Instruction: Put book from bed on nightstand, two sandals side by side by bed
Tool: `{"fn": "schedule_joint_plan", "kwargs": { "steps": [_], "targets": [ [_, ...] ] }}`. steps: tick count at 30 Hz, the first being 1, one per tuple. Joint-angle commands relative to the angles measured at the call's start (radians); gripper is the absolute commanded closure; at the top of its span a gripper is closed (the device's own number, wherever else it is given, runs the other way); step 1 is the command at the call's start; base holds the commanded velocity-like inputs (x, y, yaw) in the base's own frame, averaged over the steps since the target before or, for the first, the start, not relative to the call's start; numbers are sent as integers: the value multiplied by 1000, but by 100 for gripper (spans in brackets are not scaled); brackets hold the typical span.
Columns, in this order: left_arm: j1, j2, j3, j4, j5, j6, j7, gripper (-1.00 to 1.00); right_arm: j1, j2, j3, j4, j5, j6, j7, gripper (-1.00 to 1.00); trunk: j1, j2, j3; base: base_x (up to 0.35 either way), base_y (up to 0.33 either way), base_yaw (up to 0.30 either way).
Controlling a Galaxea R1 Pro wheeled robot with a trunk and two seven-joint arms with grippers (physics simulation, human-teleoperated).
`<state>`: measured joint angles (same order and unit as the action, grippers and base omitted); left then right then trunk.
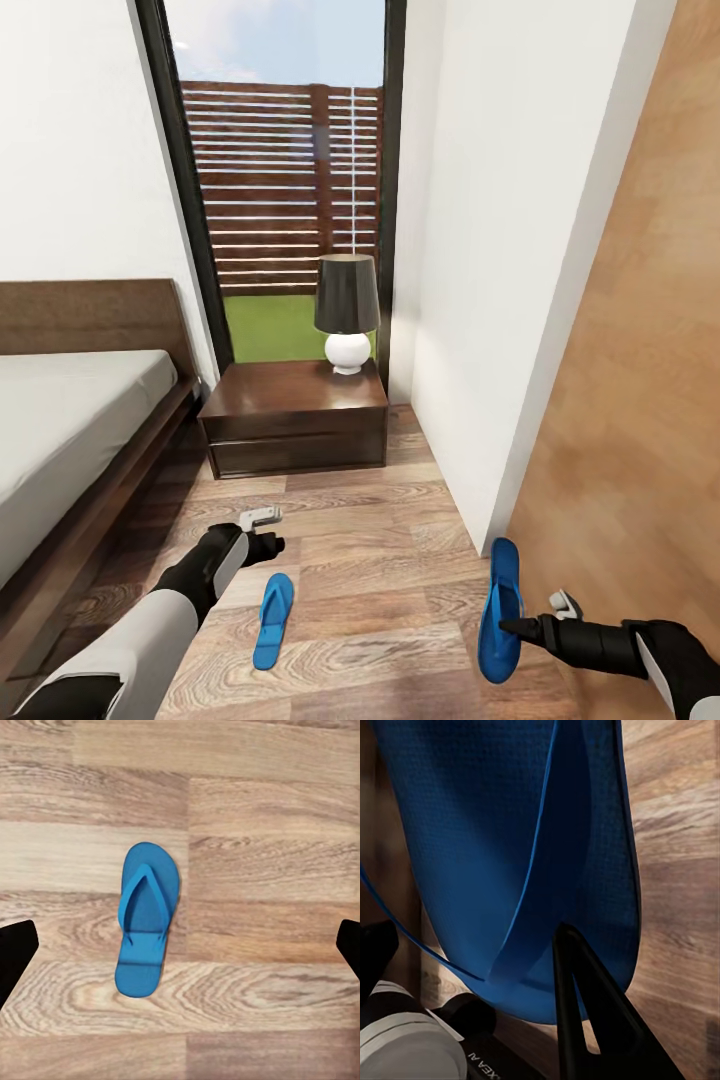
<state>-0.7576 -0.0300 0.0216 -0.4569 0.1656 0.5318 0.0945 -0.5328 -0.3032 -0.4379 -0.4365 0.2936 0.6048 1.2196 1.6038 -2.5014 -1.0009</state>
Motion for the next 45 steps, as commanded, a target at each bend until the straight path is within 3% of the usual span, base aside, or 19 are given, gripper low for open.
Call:
{"fn": "schedule_joint_plan", "kwargs": {
  "steps": [1,41,45],
  "targets": [
    [0,-1,2,-2,11,5,7,-100,-1,1,-9,-1,9,12,11,100,0,0,-1,0,0,0],
    [0,-1,3,-2,11,4,5,-100,-1,1,-7,-5,12,12,5,100,0,0,-1,121,0,0],
    [0,-1,3,-2,11,5,5,-100,-1,1,-8,-5,12,12,4,100,2,-1,-16,0,0,0]
  ]
}}
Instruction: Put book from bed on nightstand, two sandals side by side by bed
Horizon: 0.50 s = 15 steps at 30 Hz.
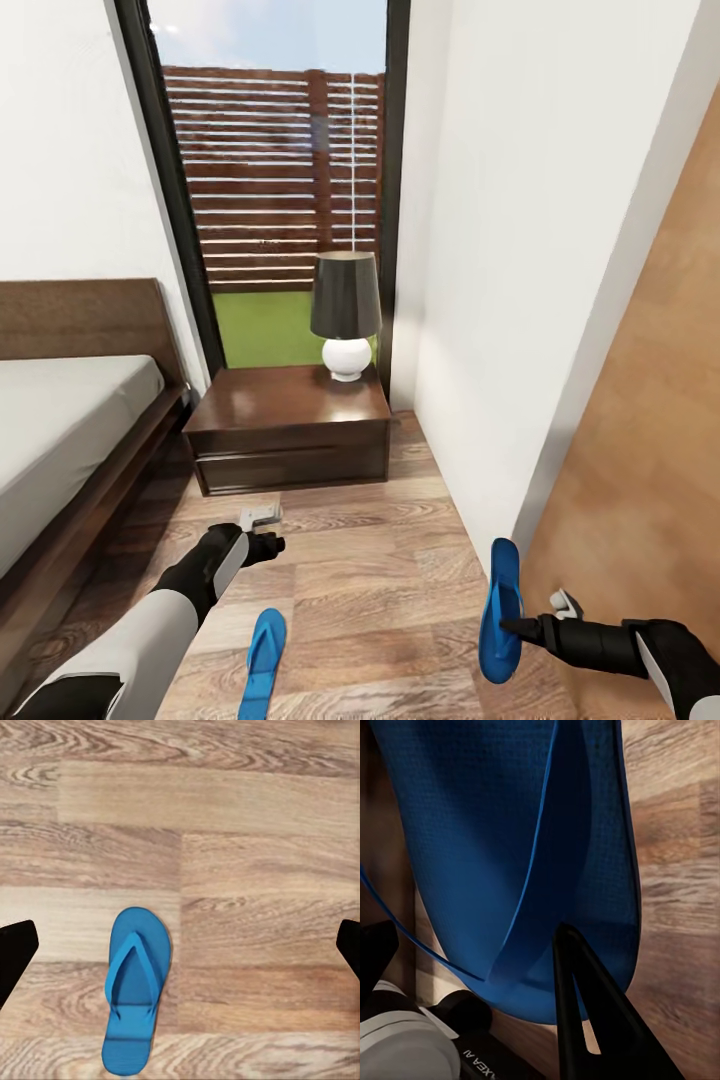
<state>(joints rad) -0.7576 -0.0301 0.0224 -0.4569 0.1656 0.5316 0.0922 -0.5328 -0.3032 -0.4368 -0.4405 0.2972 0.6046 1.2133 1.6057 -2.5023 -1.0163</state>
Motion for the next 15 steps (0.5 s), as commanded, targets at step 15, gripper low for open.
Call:
{"fn": "schedule_joint_plan", "kwargs": {
  "steps": [15],
  "targets": [
    [1,-3,2,-1,13,3,4,-100,-1,4,-9,0,7,10,10,100,3,-2,-32,0,0,0]
  ]
}}
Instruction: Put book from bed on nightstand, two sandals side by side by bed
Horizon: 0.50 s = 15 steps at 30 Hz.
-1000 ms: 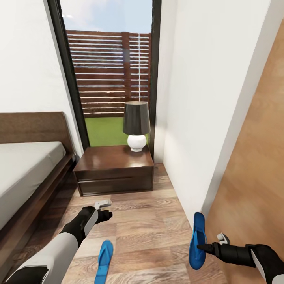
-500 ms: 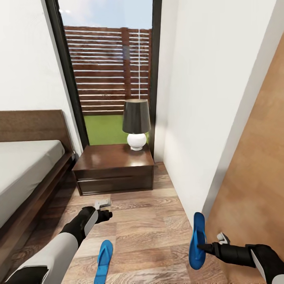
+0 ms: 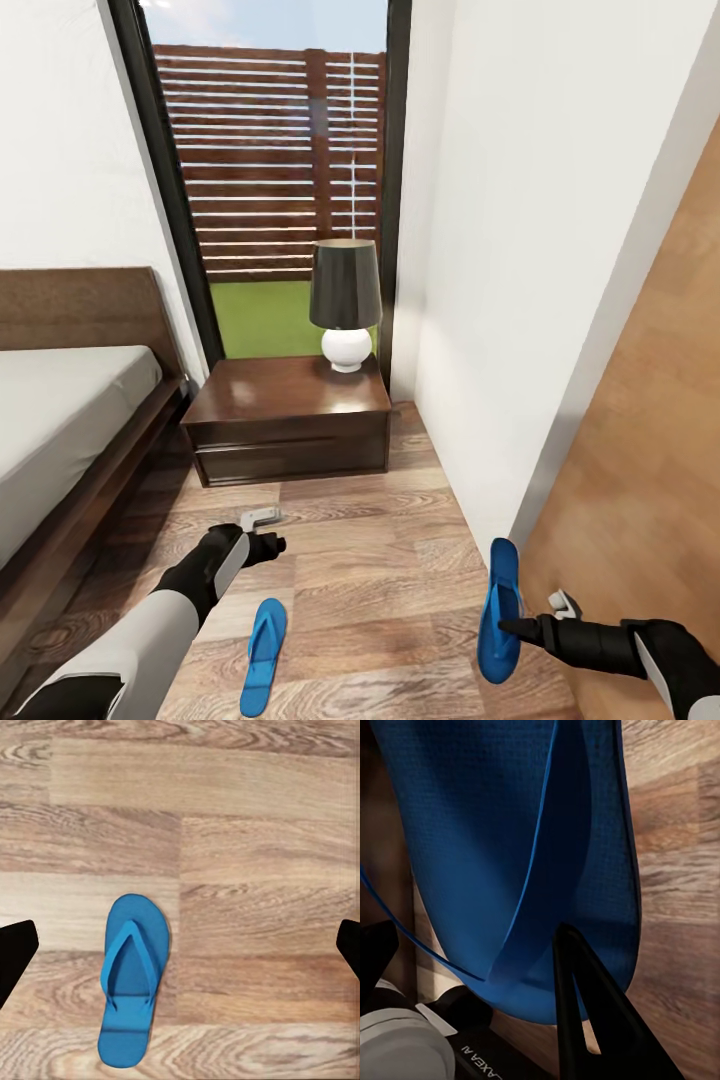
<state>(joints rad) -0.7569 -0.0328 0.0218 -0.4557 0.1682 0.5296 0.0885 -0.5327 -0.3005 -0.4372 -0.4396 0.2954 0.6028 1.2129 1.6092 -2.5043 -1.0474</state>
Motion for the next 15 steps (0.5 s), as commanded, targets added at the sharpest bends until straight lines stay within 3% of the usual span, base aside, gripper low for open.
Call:
{"fn": "schedule_joint_plan", "kwargs": {
  "steps": [1,3,15],
  "targets": [
    [0,2,4,-3,12,3,7,-100,-1,3,-9,0,9,11,9,100,0,0,-1,0,0,0],
    [1,7,8,-4,12,1,7,-100,-1,22,-9,1,8,10,8,100,0,0,-1,0,0,0],
    [1,5,8,-4,11,7,14,-100,-1,26,-9,2,7,5,9,100,1,-1,-9,0,0,0]
  ]
}}
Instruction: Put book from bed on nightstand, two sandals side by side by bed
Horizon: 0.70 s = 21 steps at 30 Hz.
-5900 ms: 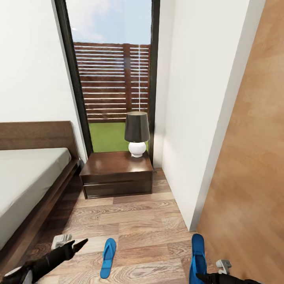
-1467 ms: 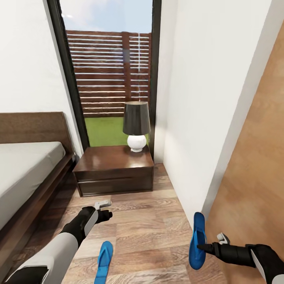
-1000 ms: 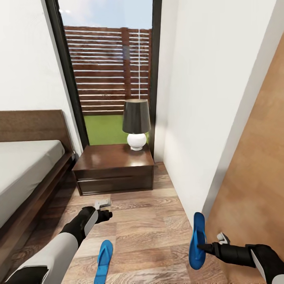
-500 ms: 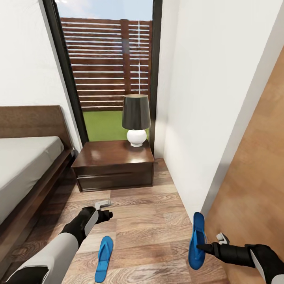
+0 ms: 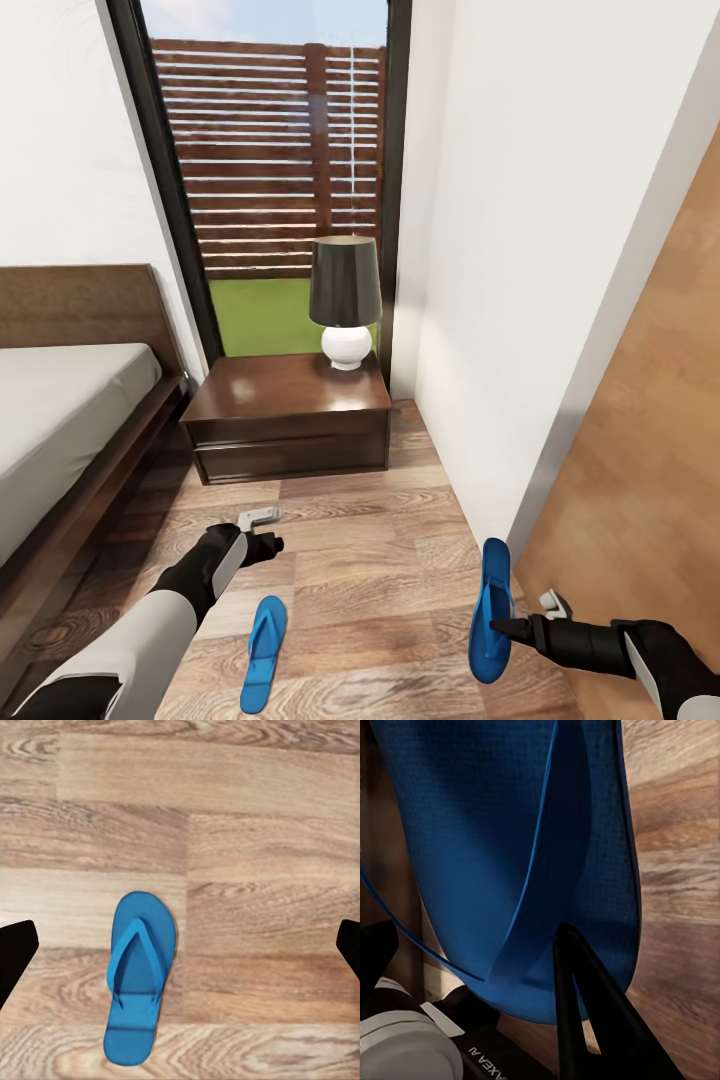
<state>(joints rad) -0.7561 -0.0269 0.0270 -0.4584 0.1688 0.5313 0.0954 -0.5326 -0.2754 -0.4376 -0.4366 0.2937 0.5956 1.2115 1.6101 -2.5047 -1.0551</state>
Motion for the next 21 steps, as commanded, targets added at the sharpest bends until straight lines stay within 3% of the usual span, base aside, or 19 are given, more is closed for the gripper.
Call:
{"fn": "schedule_joint_plan", "kwargs": {
  "steps": [1,21],
  "targets": [
    [0,-1,3,-2,11,6,7,-100,-1,1,-9,-1,9,12,11,100,0,0,-1,0,0,0],
    [4,1,3,0,12,7,7,-100,-1,0,-11,-3,7,19,17,100,0,0,-1,0,0,0]
  ]
}}
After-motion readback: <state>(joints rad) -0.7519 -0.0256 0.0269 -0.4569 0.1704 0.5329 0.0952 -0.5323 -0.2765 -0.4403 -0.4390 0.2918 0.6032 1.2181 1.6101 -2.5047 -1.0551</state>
